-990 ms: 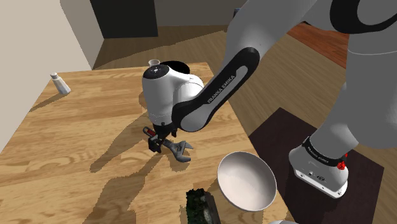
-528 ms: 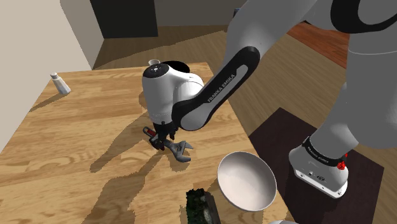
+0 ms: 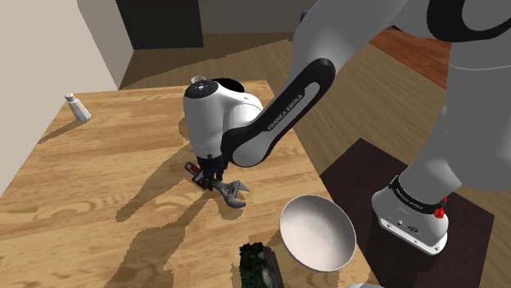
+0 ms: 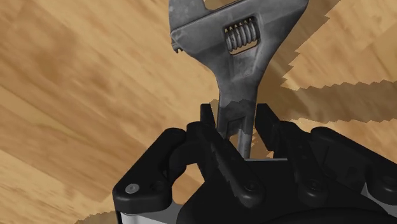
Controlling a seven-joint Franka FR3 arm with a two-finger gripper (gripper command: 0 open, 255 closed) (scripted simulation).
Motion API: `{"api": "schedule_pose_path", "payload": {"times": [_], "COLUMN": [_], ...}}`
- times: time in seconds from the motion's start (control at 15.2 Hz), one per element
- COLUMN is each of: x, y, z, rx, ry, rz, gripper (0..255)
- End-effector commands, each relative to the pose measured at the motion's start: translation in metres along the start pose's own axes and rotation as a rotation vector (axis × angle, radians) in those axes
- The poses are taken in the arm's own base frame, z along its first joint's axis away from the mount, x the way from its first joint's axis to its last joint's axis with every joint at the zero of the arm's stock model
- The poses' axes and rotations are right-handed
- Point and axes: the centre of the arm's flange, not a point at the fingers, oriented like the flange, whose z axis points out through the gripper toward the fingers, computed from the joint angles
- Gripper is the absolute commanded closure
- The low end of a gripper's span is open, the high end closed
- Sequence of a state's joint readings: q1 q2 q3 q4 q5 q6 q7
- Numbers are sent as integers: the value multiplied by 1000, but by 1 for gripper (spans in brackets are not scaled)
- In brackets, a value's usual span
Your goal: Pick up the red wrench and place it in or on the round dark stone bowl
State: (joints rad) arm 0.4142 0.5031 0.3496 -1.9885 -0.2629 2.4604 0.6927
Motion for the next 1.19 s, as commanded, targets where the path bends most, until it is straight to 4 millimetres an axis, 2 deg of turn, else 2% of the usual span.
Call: {"api": "schedule_pose_path", "payload": {"times": [0.0,1.12], "x": [-3,-2], "y": [-4,-4], "z": [0,-89], "rx": [3,3], "ry": [-9,-9], "rz": [-7,-7], "gripper": [255,255]}}
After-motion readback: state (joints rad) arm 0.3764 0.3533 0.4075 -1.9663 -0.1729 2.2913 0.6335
